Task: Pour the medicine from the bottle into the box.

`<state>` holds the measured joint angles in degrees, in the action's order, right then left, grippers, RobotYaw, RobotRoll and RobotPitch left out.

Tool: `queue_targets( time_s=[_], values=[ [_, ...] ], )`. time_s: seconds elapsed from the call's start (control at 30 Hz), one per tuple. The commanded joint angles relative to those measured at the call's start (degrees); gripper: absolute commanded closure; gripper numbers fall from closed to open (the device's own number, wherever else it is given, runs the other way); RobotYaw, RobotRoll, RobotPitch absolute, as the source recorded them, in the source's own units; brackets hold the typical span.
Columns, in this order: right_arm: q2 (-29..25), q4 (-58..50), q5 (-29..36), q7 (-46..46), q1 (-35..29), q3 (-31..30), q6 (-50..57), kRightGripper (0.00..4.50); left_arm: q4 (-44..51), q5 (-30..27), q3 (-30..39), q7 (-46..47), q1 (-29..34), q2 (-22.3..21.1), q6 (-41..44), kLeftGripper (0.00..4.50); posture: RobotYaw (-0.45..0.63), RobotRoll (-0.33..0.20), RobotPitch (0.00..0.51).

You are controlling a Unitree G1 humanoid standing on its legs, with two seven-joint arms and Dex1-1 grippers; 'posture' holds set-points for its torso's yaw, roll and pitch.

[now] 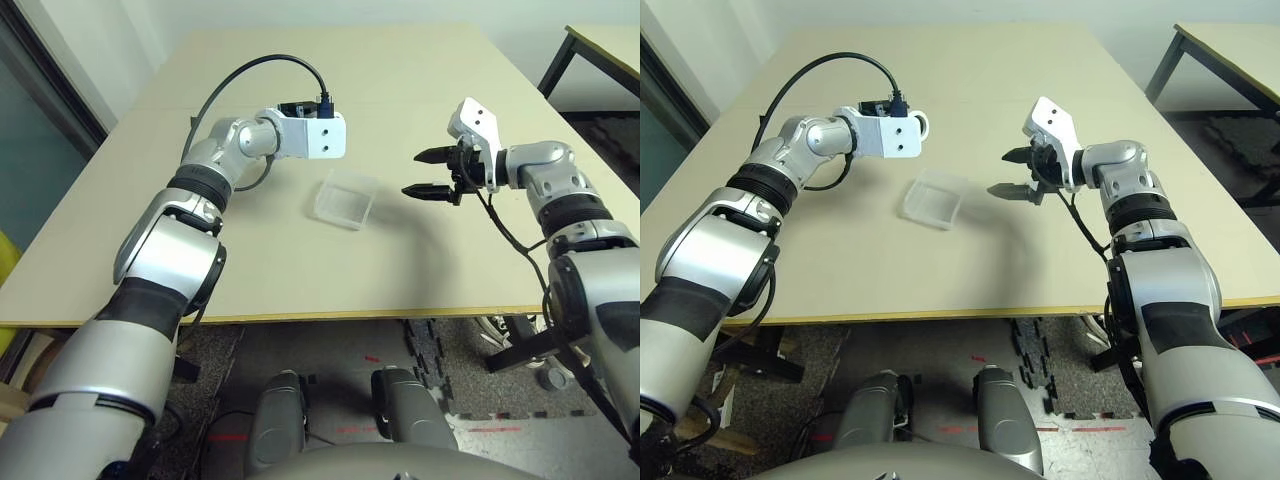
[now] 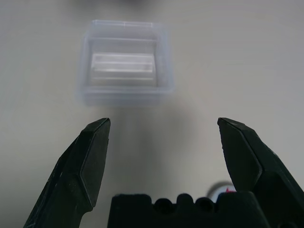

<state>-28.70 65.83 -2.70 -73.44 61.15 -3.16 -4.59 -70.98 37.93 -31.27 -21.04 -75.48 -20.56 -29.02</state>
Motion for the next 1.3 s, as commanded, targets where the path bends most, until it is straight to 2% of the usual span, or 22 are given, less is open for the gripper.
queue_targets(
  time_s=[0.03,0.17,0.4,0.53,0.67,0.83,0.93,1.0,1.07,1.13,1.3],
  values=[
    [0.53,-1.76,2.09,-0.85,-0.52,1.12,2.08,0.00,-1.36,10.22,-8.69,8.42,-2.26,1.56,-0.11,1.82,-0.20,0.000,0.032],
    [1.49,-2.71,4.12,-1.02,-0.04,2.18,4.04,0.00,-3.27,21.48,-19.26,17.80,-4.10,3.82,2.81,1.82,-0.20,0.000,0.037],
    [2.50,-4.69,5.86,-1.54,-0.51,2.37,6.54,0.00,-6.38,33.97,-31.83,24.88,-8.61,7.67,5.15,1.82,-0.21,0.000,0.035],
    [2.64,-5.38,6.63,-1.32,-1.01,2.56,7.37,0.00,-7.28,37.31,-35.28,27.25,-10.37,8.28,5.25,1.82,-0.21,0.000,0.036],
    [2.59,-5.86,7.09,-1.11,-1.64,2.48,7.64,0.00,-7.76,36.15,-34.24,26.45,-10.91,8.41,4.41,1.82,-0.21,0.000,0.035],
    [2.81,-5.94,7.25,-0.76,-1.75,2.38,7.90,0.00,-7.91,30.53,-28.99,22.07,-9.49,7.78,2.11,1.82,-0.21,0.000,0.039],
    [2.77,-5.64,7.13,-0.58,-1.76,2.30,7.72,0.00,-7.94,23.87,-22.54,16.32,-8.19,6.89,0.71,1.82,-0.20,0.000,0.041],
    [2.72,-5.48,6.98,-0.48,-1.89,2.17,7.61,0.00,-7.93,18.36,-17.01,11.47,-7.26,6.29,0.78,1.82,-0.20,0.000,0.041],
    [2.72,-5.26,6.81,-0.39,-2.04,2.02,7.49,0.00,-7.98,9.26,-8.25,3.09,-5.73,6.22,2.30,1.82,-0.20,0.000,0.043],
    [2.70,-5.11,6.73,-0.33,-2.19,1.98,7.34,0.00,-7.47,3.68,-2.61,-2.18,-4.93,6.07,3.57,1.82,-0.19,0.000,0.043],
    [2.87,-4.56,6.56,0.02,-2.17,1.92,7.23,0.00,-6.25,-14.80,15.83,-15.18,-2.91,7.67,15.31,1.82,-0.19,0.000,0.045]
  ],
)
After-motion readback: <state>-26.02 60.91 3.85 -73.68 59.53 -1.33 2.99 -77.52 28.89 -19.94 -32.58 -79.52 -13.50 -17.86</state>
